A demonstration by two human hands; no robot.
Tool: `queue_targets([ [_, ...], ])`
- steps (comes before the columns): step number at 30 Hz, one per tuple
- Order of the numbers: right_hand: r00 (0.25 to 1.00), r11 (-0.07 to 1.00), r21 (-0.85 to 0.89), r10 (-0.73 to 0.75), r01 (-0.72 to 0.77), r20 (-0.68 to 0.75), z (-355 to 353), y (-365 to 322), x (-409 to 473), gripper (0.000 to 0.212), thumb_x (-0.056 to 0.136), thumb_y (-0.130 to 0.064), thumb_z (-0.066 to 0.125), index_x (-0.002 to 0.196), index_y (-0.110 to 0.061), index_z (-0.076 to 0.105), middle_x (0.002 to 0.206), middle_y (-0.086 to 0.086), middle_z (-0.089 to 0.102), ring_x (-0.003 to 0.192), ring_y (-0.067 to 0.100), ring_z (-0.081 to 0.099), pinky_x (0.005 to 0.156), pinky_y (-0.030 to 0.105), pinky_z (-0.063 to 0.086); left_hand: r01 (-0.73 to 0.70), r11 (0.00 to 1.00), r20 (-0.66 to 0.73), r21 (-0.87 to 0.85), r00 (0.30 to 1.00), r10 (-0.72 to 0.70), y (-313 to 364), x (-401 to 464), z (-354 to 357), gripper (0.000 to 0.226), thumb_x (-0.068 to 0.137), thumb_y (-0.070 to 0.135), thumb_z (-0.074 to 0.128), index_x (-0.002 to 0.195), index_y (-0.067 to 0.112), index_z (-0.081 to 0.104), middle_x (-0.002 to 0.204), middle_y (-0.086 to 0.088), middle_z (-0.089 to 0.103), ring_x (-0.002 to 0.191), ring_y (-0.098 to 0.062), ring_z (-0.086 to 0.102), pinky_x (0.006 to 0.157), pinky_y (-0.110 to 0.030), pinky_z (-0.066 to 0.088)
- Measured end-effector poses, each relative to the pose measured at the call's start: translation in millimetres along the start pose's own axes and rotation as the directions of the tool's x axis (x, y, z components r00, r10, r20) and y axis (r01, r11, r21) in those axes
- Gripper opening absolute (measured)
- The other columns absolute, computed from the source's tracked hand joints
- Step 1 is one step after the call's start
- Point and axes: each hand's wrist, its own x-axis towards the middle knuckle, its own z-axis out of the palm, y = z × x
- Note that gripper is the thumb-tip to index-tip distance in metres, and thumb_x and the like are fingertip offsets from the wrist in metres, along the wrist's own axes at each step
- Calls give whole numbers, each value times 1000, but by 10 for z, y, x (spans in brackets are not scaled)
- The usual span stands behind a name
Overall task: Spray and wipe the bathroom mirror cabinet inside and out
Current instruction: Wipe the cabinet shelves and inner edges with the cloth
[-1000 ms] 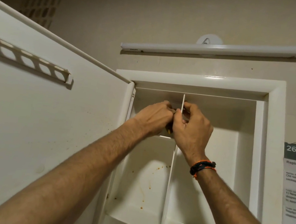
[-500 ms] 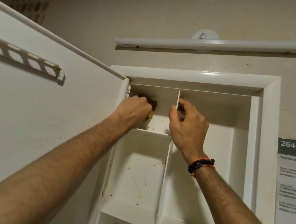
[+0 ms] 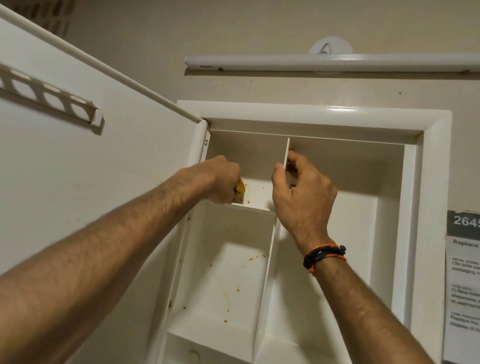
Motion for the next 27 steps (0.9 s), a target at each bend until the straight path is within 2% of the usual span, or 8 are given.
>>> queue_targets([
  [3,1000,1000,-24,-5,5,21,-9,6,13,23,94,-31,55,108,-18,68,78,-5,68,71,16,63,69,28,49,-7,999,22,-49,1000,8,59,3,-30,8,89,11,57,94,14,52,79,1,46,73,-14,51,65,-28,44],
  [8,998,1000,-18,-8,9,55,-16,34,44,20,94,-29,56,102,-15,68,55,-13,43,51,9,44,59,22,31,-50,994,-6,-96,999,49,177,-13,-8,19,89,9,58,76,17,46,75,2,47,67,-11,47,61,-27,39],
  [10,999,1000,-13,-4,5,54,-22,37,51,18,93,-28,57,99,-14,67,52,-13,40,49,9,42,57,23,29,-86,987,-30,-135,996,83,246,-34,-12,3,89,9,58,91,11,56,81,-1,55,75,-17,55,67,-31,46],
  [12,998,1000,-14,0,1,59,-30,33,56,18,93,-28,57,99,-14,67,52,-11,40,51,12,43,59,25,31,-134,972,-42,-191,991,129,339,-43,-21,12,89,9,58,101,9,61,93,-7,62,86,-23,61,76,-35,53],
  [15,997,1000,-9,1,0,80,-54,19,61,20,93,-29,57,102,-14,67,52,-11,41,50,7,43,63,24,31,-191,956,-36,-221,982,188,419,-17,-37,8,90,13,59,98,12,60,90,-4,63,84,-23,61,70,-31,52],
  [18,995,1000,-3,-14,15,101,-73,22,71,19,94,-29,56,100,-14,67,53,-9,41,51,8,42,63,25,30,-230,956,8,-185,972,235,319,0,-76,19,88,6,54,85,20,68,68,7,58,65,-12,55,53,-20,39],
  [20,992,1000,0,-30,30,121,-88,28,77,16,94,-28,55,96,-16,66,54,-8,42,52,10,42,64,27,31,-252,956,42,-148,964,261,224,3,-112,30,87,5,54,94,23,76,65,12,59,61,-5,53,51,-16,36],
  [27,981,995,-10,-95,98,171,-120,32,84,15,96,-26,52,89,-17,62,55,-9,47,54,11,46,65,29,35,-265,959,156,98,956,249,105,68,-161,25,93,11,57,112,17,72,91,6,68,81,-12,63,79,-27,54],
])
